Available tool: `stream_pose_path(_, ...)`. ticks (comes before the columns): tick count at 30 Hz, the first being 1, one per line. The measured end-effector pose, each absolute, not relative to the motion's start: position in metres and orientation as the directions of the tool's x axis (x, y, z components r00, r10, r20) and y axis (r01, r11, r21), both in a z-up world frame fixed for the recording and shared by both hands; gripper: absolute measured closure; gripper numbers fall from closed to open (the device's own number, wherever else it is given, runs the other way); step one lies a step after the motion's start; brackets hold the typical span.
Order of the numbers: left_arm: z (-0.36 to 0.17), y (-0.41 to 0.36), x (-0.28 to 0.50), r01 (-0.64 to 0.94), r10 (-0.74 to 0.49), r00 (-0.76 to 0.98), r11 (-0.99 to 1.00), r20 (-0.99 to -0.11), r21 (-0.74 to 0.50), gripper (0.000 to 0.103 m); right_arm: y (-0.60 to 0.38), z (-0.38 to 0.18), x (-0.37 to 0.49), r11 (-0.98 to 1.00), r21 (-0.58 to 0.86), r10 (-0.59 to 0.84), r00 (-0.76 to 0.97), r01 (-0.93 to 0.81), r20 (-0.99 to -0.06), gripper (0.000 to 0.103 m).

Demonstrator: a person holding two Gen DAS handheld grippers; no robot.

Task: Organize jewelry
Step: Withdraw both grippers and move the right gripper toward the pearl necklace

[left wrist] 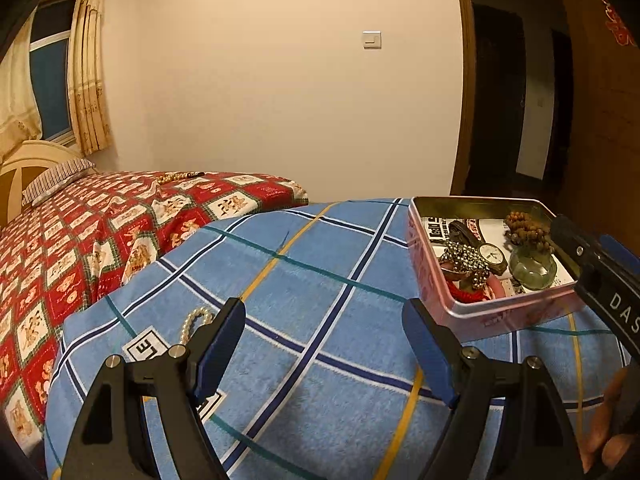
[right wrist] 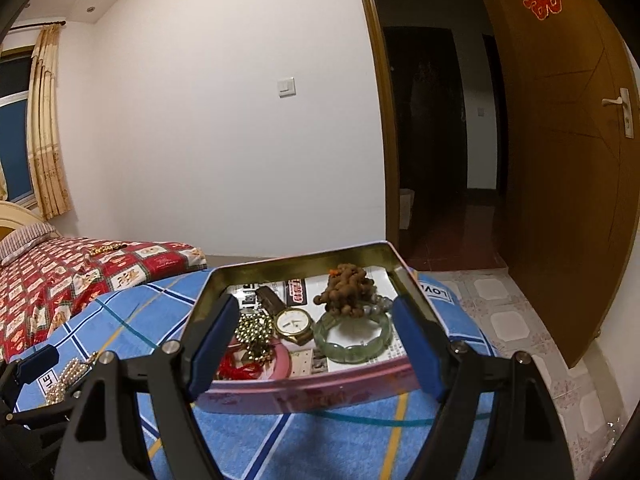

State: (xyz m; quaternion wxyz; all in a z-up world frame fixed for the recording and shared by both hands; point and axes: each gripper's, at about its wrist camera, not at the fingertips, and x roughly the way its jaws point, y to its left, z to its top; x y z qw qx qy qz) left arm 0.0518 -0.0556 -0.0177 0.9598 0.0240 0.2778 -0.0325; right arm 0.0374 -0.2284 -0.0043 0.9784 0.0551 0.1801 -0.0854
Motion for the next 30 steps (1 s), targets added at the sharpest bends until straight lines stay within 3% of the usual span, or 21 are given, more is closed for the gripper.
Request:
stream_pose_path(10,-0.017,-0.043,0.041,0.077,-0.059,0.845,0.997,-0.532,0.012,0.022,-0.210,-0.005,0.021,0.983,0.065,-0.137,0.919,0.173,-0.370,0.021)
stream_pose_path(30,-0.015,0.006,0.025,0.036,-0.010,0.847,0.999,-0.531,0.039,0.022,-0.151,-0.013,0.008,0.991,0.130,0.026,0.905,0.032,-0.425,0.021)
